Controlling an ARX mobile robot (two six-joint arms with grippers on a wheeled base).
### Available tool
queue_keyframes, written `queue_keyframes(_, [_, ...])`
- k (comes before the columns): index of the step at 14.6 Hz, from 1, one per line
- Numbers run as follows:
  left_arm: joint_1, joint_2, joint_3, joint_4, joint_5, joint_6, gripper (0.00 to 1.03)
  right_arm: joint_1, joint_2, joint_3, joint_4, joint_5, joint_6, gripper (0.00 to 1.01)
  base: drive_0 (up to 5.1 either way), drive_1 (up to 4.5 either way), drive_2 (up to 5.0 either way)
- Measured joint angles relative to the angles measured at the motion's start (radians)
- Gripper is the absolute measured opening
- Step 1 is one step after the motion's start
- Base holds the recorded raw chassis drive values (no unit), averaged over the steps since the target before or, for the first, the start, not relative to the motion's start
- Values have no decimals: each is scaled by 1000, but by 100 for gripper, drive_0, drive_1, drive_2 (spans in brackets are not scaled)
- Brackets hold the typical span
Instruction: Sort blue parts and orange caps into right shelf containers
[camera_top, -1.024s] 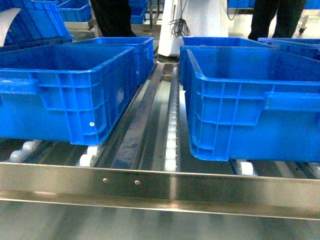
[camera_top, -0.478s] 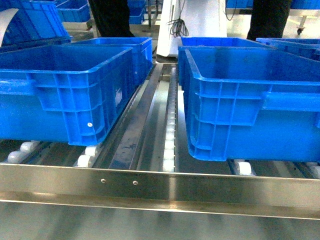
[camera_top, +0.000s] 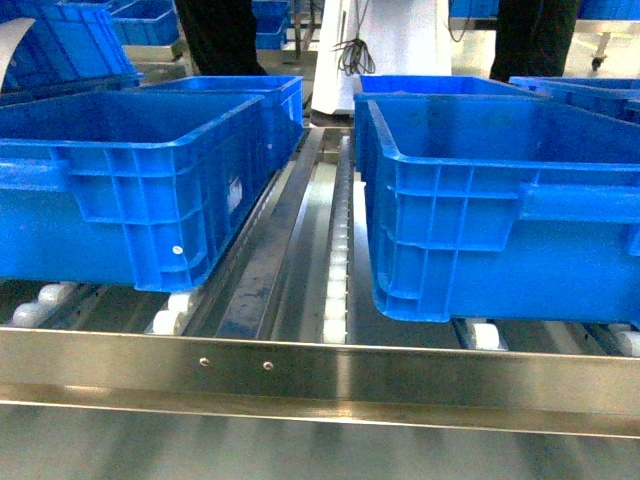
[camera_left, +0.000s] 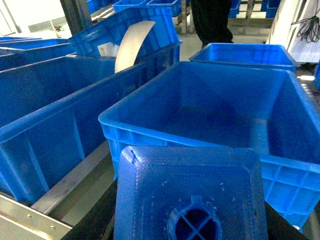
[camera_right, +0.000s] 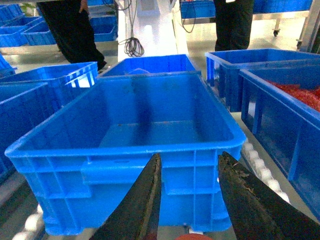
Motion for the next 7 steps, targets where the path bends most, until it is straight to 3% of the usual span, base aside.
queue_keyframes(1, [-2,0,0,0,1,0,44,10,-33,-41,-8,6,-5,34,0,0,0])
queue_keyframes(2, [-2,0,0,0,3,0,44,56,-66,-74,-16,58,-9,34,0,0,0])
queue_keyframes(3, [-2,0,0,0,3,0,44,87,-74,-78,-11,66,-14,34,0,0,0])
queue_keyframes(7, [-2,0,0,0,3,0,44,85,-73,-77,-14,76,-18,34,0,0,0])
